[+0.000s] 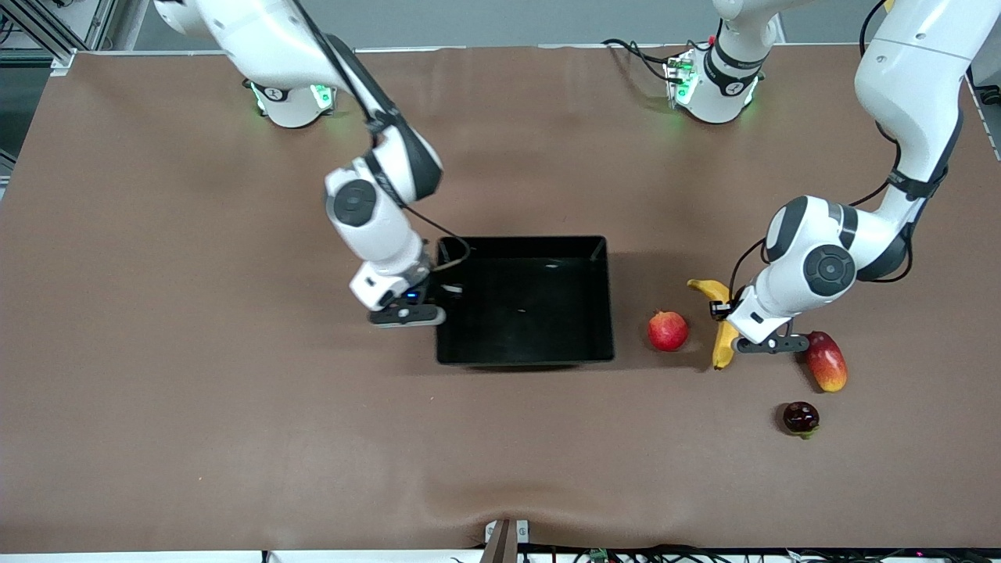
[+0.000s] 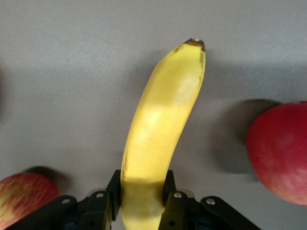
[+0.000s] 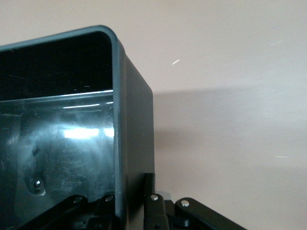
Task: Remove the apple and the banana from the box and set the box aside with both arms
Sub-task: 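Release the banana with the left gripper while the right gripper drags the box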
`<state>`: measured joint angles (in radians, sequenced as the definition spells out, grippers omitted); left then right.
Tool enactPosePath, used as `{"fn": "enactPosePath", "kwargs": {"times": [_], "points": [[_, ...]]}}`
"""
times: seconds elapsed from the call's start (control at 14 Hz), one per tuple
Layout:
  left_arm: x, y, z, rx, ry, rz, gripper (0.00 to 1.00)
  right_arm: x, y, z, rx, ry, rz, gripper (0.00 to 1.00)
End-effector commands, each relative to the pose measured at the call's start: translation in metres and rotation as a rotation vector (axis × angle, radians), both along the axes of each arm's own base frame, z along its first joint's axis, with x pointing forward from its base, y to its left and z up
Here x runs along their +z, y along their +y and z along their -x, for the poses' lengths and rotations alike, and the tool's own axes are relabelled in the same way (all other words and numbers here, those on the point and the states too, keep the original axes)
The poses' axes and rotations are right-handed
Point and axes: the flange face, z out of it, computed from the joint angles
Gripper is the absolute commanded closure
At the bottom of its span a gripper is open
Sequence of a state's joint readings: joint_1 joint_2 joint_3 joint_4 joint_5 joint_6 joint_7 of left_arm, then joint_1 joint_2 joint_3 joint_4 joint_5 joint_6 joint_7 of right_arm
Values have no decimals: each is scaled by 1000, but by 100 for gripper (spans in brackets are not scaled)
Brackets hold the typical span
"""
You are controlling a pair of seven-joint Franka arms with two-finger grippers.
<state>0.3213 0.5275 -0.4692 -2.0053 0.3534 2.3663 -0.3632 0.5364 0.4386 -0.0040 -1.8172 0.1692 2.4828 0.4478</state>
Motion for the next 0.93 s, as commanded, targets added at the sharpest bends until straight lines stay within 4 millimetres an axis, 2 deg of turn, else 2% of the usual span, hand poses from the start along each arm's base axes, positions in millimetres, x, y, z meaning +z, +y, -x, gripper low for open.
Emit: {"fn": "enactPosePath", "kwargs": {"times": [0.0,0.14,0.21,0.29,0.36,0.57,0.71,0.79,0.86], "points": [[-7,8,0,-17,-21,-19,100,76,-83,-13,-91,0,-17,100],[-3,10,-6,-11,-34,-18,100,94,-130,-24,-166,18,-27,100],[3,11,-13,-10,-49,-17,100,101,-149,-26,-195,43,-30,100],[8,13,-18,-13,-62,-16,100,106,-159,-23,-197,64,-23,100],[11,13,-23,-15,-72,-14,100,110,-184,-23,-204,98,-11,100],[-5,14,-26,-1,-52,-2,100,105,-280,-27,-96,146,19,100],[-11,15,-25,-11,-46,-7,100,89,-345,-23,-24,156,27,100],[-11,16,-28,-9,-49,-7,100,84,-369,-21,-4,155,28,100],[-15,21,-31,0,-48,-8,100,75,-401,-17,9,154,28,100]]}}
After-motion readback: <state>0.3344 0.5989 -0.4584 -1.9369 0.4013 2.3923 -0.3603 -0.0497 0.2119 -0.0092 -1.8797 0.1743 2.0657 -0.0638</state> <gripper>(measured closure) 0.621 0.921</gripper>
